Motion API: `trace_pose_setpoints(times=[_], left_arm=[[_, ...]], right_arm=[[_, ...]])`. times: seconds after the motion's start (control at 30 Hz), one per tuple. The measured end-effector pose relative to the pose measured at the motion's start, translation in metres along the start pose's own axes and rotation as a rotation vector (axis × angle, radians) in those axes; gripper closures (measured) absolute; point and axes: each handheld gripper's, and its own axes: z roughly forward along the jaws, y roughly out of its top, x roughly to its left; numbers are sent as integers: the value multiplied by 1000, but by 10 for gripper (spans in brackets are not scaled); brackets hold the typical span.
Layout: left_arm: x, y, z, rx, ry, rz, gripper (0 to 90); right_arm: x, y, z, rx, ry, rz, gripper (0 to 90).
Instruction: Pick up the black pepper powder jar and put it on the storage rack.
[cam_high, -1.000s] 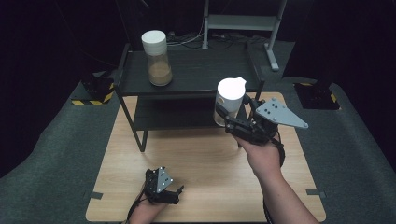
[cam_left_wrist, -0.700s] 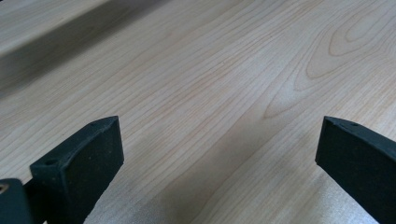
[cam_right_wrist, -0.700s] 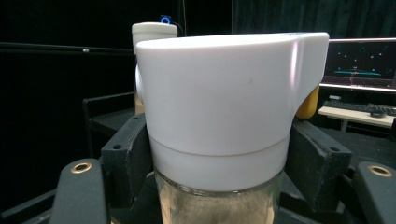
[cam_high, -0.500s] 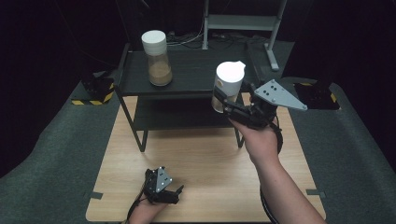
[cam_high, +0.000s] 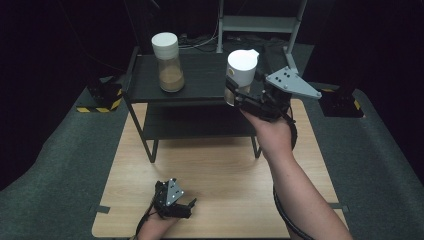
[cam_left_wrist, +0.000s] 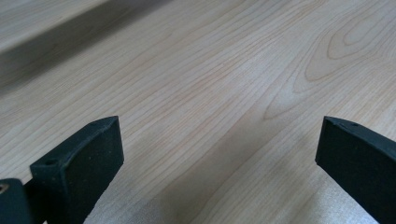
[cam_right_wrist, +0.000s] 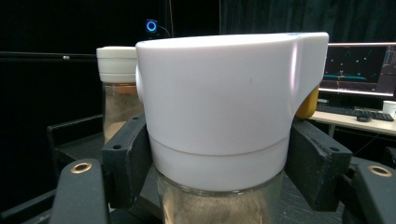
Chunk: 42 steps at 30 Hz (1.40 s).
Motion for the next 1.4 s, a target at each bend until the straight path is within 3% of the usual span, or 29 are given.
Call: trace_pose_setpoints(times=[0.5, 0.7, 1.4], left_arm=[[1, -1, 0, -4, -4, -5, 12], [2, -1, -1, -6, -7, -9, 12], [3, -2, -1, -8, -10, -17, 13]], right_arm=[[-6, 7, 33, 21, -26, 2, 290], [-12, 8, 47, 33, -31, 34, 290], [-16, 5, 63, 56, -35, 54, 289]])
